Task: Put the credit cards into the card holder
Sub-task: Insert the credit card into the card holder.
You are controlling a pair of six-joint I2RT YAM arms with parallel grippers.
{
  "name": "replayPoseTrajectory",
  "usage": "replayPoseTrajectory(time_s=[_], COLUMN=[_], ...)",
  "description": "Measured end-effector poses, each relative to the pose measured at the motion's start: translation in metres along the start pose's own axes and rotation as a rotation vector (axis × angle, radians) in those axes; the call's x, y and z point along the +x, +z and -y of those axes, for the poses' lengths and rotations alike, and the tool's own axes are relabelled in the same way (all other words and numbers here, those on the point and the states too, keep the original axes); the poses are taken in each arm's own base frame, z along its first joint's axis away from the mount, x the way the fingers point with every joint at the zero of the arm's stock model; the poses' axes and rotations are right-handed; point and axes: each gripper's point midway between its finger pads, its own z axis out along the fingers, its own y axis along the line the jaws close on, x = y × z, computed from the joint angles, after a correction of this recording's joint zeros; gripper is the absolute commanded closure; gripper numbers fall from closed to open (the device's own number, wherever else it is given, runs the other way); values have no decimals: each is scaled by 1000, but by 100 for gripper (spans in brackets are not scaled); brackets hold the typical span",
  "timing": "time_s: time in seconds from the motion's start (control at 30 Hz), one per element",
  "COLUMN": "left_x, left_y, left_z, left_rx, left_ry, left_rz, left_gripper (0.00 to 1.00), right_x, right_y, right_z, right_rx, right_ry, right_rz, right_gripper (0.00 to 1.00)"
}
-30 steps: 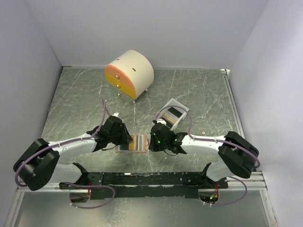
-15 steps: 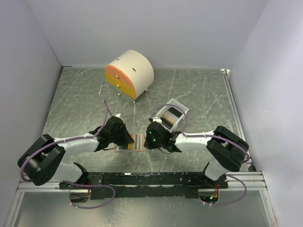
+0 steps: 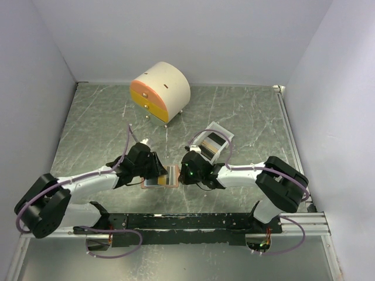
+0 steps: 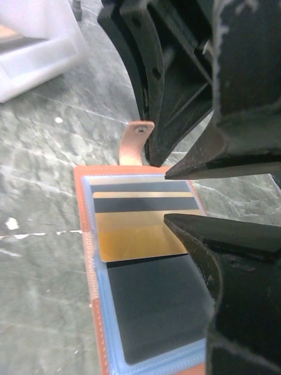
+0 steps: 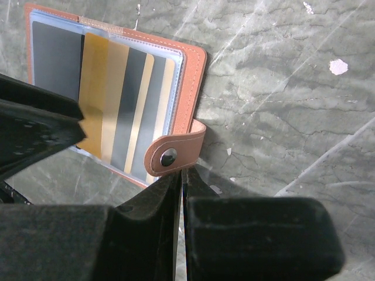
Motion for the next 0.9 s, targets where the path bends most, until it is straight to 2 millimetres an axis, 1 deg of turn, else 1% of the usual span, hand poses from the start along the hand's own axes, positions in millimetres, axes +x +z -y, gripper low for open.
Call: replayPoseTrajectory(time_s=[0.1,0.2,0.37,0.57,0.73,0.9], left_x=[-14,-21,-17,-8,-7,-8], left_y=[-10,-15,-13,-3,0,1], left_z=[6,5,-7,-18,-20,-16], left_rx=[-8,-28,-77,-117,-121,-104], left_ry=[25,41,48,47,46,43], left_rz=[49,81,65,29,22,25], left_gripper=[50,49,49,49,50,50], right_x=[0,0,0,0,0,0], right_y=[0,0,0,0,0,0], right_z=[0,0,0,0,0,0], right_rx=[-2,-2,-3,-3,-3,-3], right_ry=[2,2,2,2,1,1], right_rz=[2,2,2,2,3,2], right_gripper=[95,95,95,95,95,95])
